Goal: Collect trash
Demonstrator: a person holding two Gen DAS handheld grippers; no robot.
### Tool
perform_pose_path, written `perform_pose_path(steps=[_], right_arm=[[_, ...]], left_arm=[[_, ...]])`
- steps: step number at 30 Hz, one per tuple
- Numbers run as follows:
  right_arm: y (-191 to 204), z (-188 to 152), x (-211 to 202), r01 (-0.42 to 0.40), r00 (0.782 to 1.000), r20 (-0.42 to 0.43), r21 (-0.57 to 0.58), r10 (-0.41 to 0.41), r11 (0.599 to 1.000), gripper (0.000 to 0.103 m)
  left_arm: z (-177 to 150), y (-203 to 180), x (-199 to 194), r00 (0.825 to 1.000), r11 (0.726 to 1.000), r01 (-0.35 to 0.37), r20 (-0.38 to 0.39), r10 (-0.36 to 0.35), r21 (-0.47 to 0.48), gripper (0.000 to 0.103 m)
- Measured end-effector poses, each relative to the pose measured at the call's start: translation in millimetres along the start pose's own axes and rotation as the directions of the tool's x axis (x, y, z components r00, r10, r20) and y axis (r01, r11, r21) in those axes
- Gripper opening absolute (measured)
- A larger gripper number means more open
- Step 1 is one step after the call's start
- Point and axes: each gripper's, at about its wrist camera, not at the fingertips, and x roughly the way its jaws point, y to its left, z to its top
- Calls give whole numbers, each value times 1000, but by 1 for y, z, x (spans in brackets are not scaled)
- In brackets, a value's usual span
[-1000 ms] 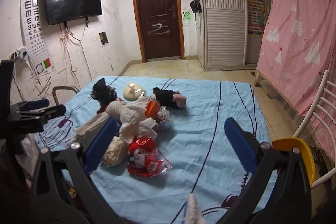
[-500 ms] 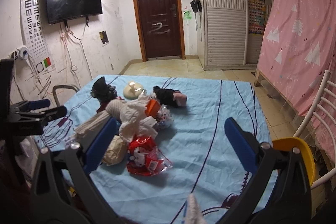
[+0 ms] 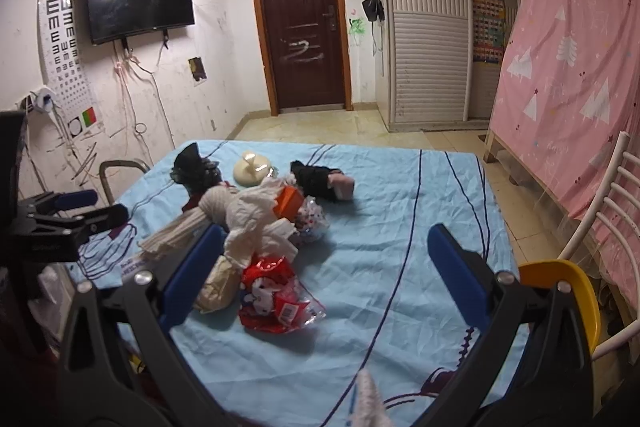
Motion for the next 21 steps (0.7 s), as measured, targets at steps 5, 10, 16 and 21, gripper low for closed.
perform_pose_path(steps=[5, 10, 16, 21], right_arm=[[0, -1, 1, -1, 1000, -1, 0, 1, 1000, 99], [0, -1, 0, 0, 1000, -4, -2, 0, 1000, 99], [0, -2, 2, 2, 1000, -9, -4, -2, 1000, 99], [-1, -1, 2, 0, 1000, -11, -2, 0, 1000, 99]], left_arm=[[0, -2, 0, 1000, 1000, 1, -2, -1, 6, 93], [-1, -4, 1, 1000, 1000, 2, -6, -1, 12, 93], [-2, -5, 1, 1000, 1000, 4, -9, -4, 15, 93], [-2, -5, 1, 1000, 1000, 3, -8, -3, 18, 93]])
